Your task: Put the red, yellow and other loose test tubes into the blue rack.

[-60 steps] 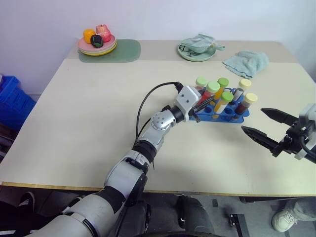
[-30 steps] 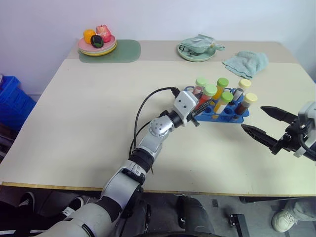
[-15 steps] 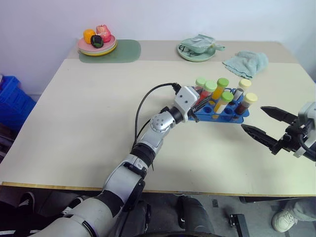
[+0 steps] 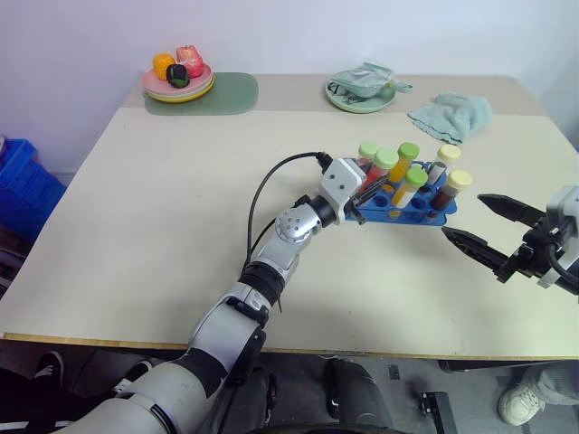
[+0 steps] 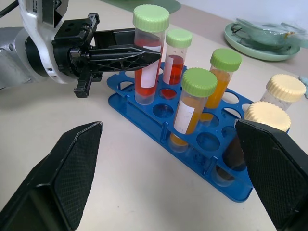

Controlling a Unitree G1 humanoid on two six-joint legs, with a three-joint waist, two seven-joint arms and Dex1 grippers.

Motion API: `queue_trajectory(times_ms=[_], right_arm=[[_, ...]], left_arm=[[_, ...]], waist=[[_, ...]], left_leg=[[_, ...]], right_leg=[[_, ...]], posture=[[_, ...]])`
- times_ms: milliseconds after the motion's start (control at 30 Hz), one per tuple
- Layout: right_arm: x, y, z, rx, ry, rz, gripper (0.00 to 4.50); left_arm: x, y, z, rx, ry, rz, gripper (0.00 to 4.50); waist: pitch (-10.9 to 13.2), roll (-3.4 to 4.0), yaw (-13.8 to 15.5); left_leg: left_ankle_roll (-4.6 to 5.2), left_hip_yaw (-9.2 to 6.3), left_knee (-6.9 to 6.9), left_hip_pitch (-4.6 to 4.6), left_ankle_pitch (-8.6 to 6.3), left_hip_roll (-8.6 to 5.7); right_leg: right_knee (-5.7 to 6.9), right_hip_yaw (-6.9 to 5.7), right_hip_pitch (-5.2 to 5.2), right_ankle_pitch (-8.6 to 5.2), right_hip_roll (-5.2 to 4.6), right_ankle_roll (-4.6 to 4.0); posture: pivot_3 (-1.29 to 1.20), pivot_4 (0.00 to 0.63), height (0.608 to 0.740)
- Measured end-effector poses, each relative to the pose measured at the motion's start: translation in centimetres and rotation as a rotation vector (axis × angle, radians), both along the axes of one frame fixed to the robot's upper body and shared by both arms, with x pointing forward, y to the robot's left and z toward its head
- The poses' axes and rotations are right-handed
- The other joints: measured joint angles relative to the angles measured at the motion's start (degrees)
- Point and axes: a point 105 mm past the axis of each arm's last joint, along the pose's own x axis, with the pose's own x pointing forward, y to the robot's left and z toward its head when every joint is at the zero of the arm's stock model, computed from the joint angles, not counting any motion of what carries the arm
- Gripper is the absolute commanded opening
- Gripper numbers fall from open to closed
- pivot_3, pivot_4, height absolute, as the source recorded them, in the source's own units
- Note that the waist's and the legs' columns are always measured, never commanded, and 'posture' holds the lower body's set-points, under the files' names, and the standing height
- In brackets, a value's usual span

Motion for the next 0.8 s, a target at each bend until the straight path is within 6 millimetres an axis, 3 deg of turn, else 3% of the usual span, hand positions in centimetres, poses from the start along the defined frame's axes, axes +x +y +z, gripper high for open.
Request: queue_trajectory(times_ms=[367,800], right_arm=[[0.15,0.17,0.14,0.003,-0.001,0.006,4.50],[0.17,0.05,0.00,0.006,0.008,0.005,4.50]], left_arm=[[-0.16,0.23,0.54,-0.020,-0.008,0.009,0.75],[-0.83,0.38,-0.28,-0.020,0.014,0.003,0.75]], waist=[[0.0,0.00,0.0],[0.0,0.01,0.0]], left_leg=[[0.00,0.00,0.00,0.00,0.00,0.02],[0.00,0.00,-0.01,0.01,0.00,0.03]], right_leg=[[0.00,0.00,0.00,0.00,0.00,0.00],[0.00,0.00,0.00,0.00,0.00,0.00]], posture=[[0.00,0.150,0.740],[0.00,0.150,0.740]])
